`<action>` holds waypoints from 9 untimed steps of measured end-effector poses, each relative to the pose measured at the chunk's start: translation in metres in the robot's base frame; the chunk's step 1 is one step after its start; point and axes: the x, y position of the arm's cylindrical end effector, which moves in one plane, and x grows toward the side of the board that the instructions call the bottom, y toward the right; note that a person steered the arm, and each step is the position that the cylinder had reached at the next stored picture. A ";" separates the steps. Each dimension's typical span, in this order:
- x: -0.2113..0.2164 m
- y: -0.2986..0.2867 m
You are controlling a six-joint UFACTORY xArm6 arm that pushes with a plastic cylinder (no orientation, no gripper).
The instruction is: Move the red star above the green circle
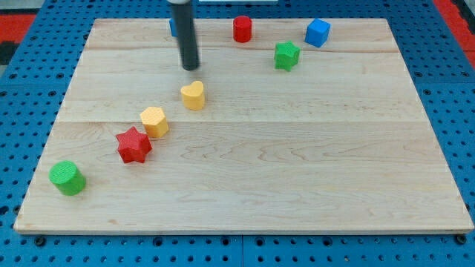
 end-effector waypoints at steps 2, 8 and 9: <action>0.095 0.060; 0.158 -0.166; 0.123 -0.173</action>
